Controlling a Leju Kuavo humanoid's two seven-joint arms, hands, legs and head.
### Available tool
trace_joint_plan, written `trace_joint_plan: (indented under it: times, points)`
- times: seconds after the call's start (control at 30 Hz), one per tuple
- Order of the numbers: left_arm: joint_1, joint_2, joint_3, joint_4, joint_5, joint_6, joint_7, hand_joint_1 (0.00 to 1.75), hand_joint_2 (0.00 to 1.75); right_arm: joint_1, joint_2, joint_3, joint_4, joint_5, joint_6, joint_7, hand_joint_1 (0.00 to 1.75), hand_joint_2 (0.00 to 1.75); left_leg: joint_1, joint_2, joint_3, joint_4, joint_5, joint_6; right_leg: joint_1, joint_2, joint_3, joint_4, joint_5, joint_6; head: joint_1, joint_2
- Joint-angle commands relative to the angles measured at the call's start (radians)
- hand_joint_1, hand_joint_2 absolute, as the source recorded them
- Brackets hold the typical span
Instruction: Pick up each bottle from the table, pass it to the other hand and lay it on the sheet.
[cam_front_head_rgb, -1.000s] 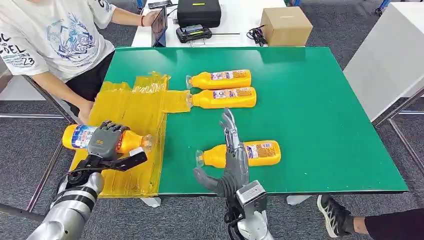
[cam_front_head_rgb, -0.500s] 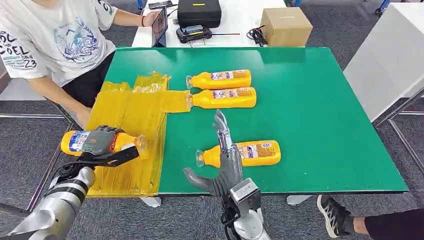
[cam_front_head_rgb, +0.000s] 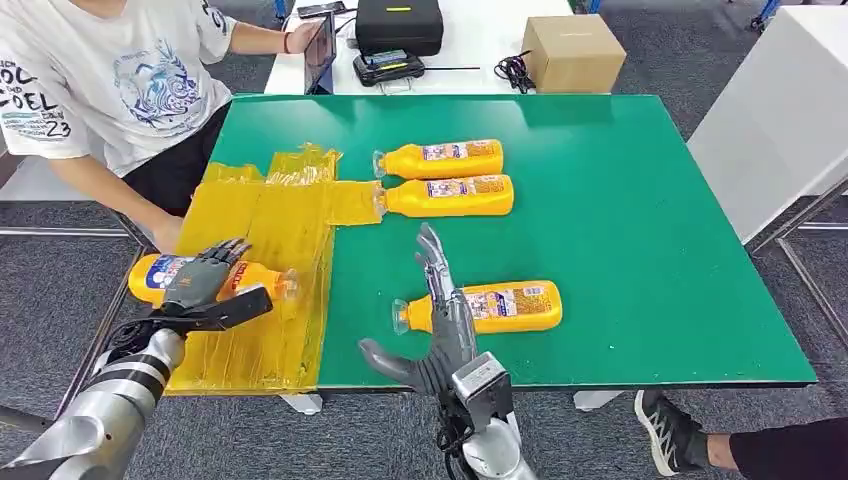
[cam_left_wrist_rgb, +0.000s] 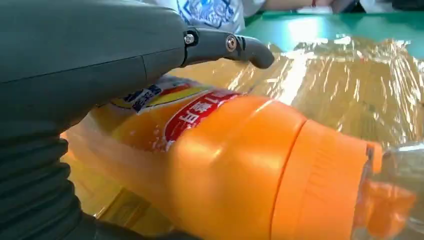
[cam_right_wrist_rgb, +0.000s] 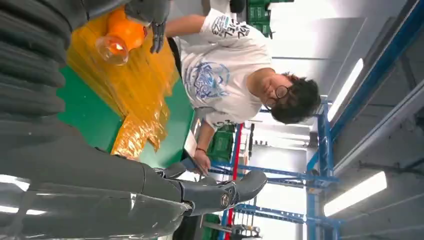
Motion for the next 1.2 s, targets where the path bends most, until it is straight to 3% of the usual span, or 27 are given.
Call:
trace_joint_plan:
  times: [0.03, 0.27, 0.53, 0.63, 0.73, 0.83, 0.9, 1.2]
  points:
    - [0.043, 0.032, -0.065, 0.069, 0.098, -0.143, -0.049, 0.00, 0.00, -0.049, -0.005, -0.042, 0.101, -0.006, 0.009, 0.010, 0.00, 1.75, 0.001, 0.003, 0.005, -0.002, -0.001, -0.001, 0.001, 0.002, 0.005, -0.002, 0.000, -0.002, 0.000, 0.000]
    - [0.103, 0.083, -0.054, 0.044, 0.290, -0.395, -0.146, 0.00, 0.00, -0.073, 0.002, -0.046, 0.167, -0.019, 0.021, 0.029, 0.00, 1.75, 0.000, 0.004, 0.011, -0.003, -0.001, -0.001, 0.000, 0.004, 0.010, -0.002, 0.000, -0.002, 0.000, 0.000]
    - [0.133, 0.093, -0.032, -0.037, 0.455, -0.522, -0.199, 0.00, 0.00, -0.084, 0.005, -0.042, 0.197, -0.019, 0.023, 0.030, 0.00, 1.75, 0.002, 0.006, 0.018, -0.004, -0.001, -0.003, 0.002, 0.005, 0.016, -0.004, 0.001, -0.003, 0.000, 0.000]
    - [0.131, 0.002, 0.011, -0.107, 0.566, -0.360, -0.243, 0.00, 0.00, -0.077, 0.004, -0.035, 0.197, -0.015, 0.023, 0.038, 0.00, 1.75, 0.002, 0.005, 0.018, -0.003, -0.001, -0.002, 0.002, 0.004, 0.017, -0.003, 0.000, -0.003, 0.000, 0.000]
    - [0.124, -0.023, 0.017, -0.122, 0.581, -0.294, -0.228, 0.00, 0.00, -0.075, 0.003, -0.032, 0.196, -0.009, 0.018, 0.041, 0.00, 1.75, 0.001, 0.000, 0.016, -0.002, -0.001, -0.002, 0.002, -0.001, 0.016, -0.002, -0.001, -0.002, 0.000, 0.000]
    - [0.107, -0.090, 0.065, -0.167, 0.658, 0.074, -0.273, 0.00, 0.00, -0.073, -0.006, -0.008, 0.192, 0.010, -0.001, 0.050, 0.00, 1.75, 0.002, -0.004, 0.013, -0.001, 0.000, -0.001, 0.002, -0.004, 0.015, -0.002, -0.001, -0.002, 0.000, 0.000]
    - [0.128, -0.096, 0.037, -0.241, 0.714, 0.212, -0.273, 0.00, 0.00, -0.076, -0.012, 0.008, 0.198, 0.010, -0.010, 0.048, 0.00, 1.75, 0.002, -0.003, 0.012, 0.000, -0.001, -0.001, 0.002, -0.004, 0.014, -0.002, -0.001, -0.002, 0.000, 0.000]
    - [0.222, -0.099, -0.109, -0.552, 1.020, 0.374, -0.273, 0.00, 0.00, -0.083, -0.051, 0.052, 0.174, 0.115, -0.051, 0.066, 0.00, 1.75, 0.002, -0.001, 0.006, 0.000, -0.001, -0.001, 0.002, -0.001, 0.006, -0.001, -0.001, -0.001, 0.000, 0.000]
